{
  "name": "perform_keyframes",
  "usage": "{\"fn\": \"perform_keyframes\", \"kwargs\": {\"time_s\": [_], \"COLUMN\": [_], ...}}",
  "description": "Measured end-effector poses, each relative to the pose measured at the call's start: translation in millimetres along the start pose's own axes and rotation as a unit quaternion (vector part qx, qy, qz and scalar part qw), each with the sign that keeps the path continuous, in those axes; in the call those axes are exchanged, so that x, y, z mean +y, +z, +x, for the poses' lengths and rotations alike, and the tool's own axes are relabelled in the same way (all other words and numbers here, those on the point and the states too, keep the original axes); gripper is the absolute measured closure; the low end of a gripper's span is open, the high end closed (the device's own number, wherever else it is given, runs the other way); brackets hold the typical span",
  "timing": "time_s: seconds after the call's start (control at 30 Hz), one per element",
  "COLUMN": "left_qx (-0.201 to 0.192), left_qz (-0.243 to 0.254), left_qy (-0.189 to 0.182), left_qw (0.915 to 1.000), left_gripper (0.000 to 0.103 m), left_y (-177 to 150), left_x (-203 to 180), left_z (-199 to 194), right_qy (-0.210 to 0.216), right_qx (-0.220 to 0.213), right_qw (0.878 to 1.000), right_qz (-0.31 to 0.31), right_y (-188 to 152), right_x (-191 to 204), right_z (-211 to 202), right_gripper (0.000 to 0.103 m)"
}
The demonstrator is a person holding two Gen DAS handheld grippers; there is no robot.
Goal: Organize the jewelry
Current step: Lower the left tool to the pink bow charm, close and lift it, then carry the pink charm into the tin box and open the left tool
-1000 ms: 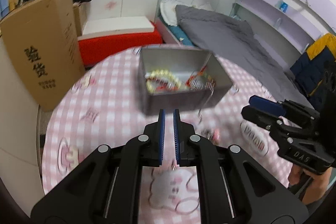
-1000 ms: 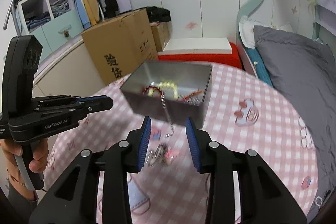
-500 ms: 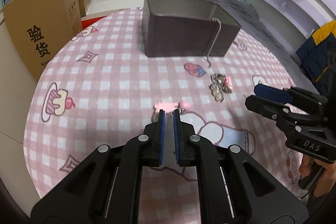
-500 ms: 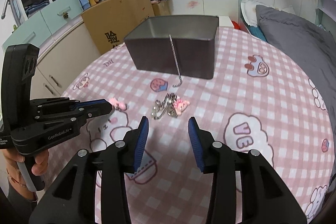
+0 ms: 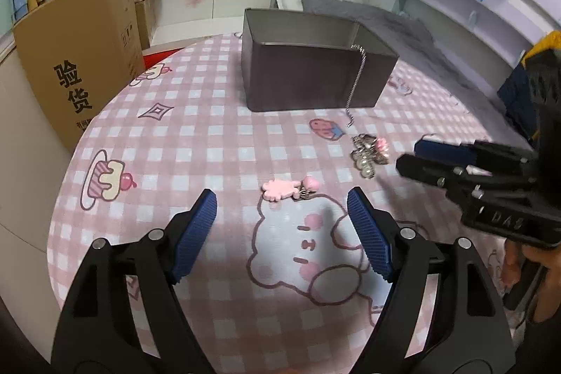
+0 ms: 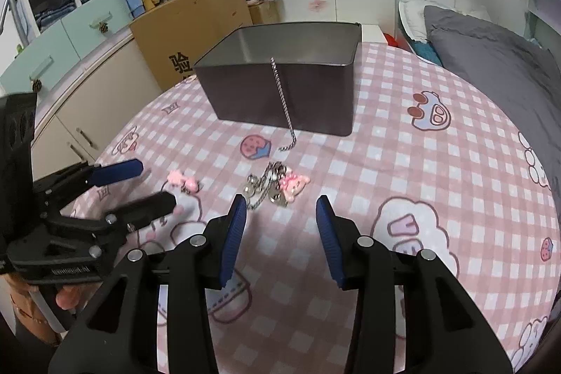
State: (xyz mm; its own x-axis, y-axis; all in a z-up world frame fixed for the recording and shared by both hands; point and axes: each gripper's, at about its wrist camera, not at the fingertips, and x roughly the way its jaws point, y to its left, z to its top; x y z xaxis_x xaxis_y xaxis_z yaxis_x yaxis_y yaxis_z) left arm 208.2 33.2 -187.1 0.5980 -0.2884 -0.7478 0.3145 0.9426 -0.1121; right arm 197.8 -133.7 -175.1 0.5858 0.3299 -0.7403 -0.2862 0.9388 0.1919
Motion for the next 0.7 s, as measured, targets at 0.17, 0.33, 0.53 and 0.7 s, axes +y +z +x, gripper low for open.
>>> {"fn": "perform_keyframes", "kwargs": {"time_s": [0.17, 0.33, 0.53, 0.7], "left_qx": [0.020, 0.024, 0.023, 0.022], "left_qz": [0.009, 0.009, 0.037, 0.051], "left_qy": [0.012, 0.022, 0.034, 0.026], "left_qw": [0.9997, 0.9994, 0.9985, 0.9981], "left_gripper": [0.027, 0.036, 0.072, 0.087], "left_y": [3.0, 7.5, 10.0, 12.6], "left_x": [-1.6, 1.4, -6.9, -9.7], "left_z": [12.3, 18.6, 21.9, 23.6], "right_qy": [0.000, -0.018, -0.040, -0.041], "right_qx": [0.003, 0.007, 0.020, 0.027], "right_qw": [1.000, 1.000, 0.998, 0.997], "right_qz": [-0.002, -0.011, -0.037, -0.052], "right_y": [4.5, 7.0, 11.1, 12.8], "right_x": [0.2, -1.3, 1.5, 3.5], "right_z": [6.1, 11.1, 21.8, 29.7], "right_gripper": [0.064, 0.064, 0.064, 0.064]}}
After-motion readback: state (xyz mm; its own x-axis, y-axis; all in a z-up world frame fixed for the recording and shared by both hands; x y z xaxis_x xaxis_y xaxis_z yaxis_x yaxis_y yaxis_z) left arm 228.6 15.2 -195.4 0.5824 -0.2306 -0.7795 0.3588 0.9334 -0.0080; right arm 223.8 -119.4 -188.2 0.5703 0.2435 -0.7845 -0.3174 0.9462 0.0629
